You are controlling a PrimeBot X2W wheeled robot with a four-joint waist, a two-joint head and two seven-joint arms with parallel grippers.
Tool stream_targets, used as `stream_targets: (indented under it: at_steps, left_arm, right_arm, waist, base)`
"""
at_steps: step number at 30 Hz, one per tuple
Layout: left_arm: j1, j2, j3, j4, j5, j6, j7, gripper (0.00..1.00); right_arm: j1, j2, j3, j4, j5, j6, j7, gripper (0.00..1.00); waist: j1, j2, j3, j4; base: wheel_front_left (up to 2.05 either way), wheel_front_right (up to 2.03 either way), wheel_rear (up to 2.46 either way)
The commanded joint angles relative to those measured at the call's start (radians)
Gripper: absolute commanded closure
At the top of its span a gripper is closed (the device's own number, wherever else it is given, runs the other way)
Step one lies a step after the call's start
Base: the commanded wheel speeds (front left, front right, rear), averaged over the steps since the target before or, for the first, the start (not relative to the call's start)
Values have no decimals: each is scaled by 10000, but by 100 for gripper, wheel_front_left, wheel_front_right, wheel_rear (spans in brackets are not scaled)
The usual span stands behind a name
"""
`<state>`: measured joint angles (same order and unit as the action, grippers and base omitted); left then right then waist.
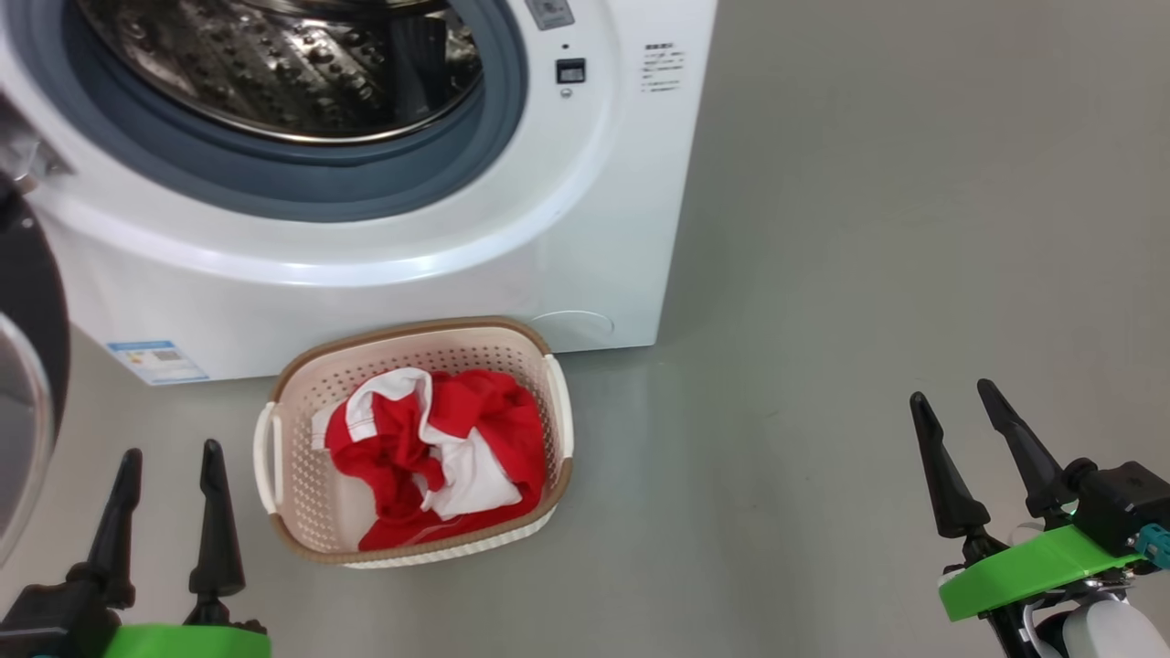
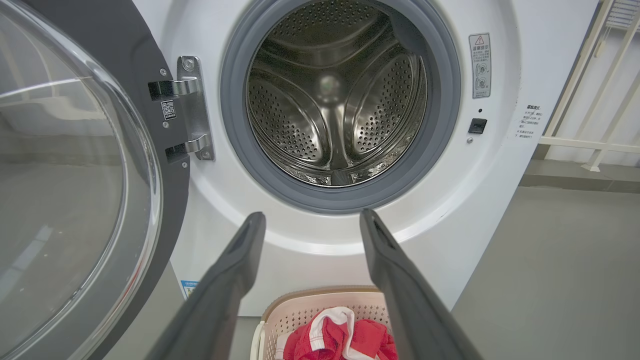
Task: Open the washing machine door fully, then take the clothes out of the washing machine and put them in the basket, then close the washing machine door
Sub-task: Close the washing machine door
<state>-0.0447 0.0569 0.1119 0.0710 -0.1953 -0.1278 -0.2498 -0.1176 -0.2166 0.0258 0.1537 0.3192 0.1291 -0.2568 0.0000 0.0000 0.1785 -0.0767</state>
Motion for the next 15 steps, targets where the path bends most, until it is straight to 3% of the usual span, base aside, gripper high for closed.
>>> stream_targets:
  at_steps: [1, 15]
  left_arm:
    - [-105, 91, 297, -149, -23, -29, -120, 0]
    - [67, -54, 461, -40, -257, -7, -120, 0]
  right_arm:
    - [-58, -186, 285, -239, 75, 16, -49, 0]
    - [-493, -533, 938, -76, 91, 16, -49, 0]
  waist:
    - [0, 0, 4, 184]
    - [0, 0, -113, 1853]
  base:
    - [0, 0, 0]
    - [0, 0, 0]
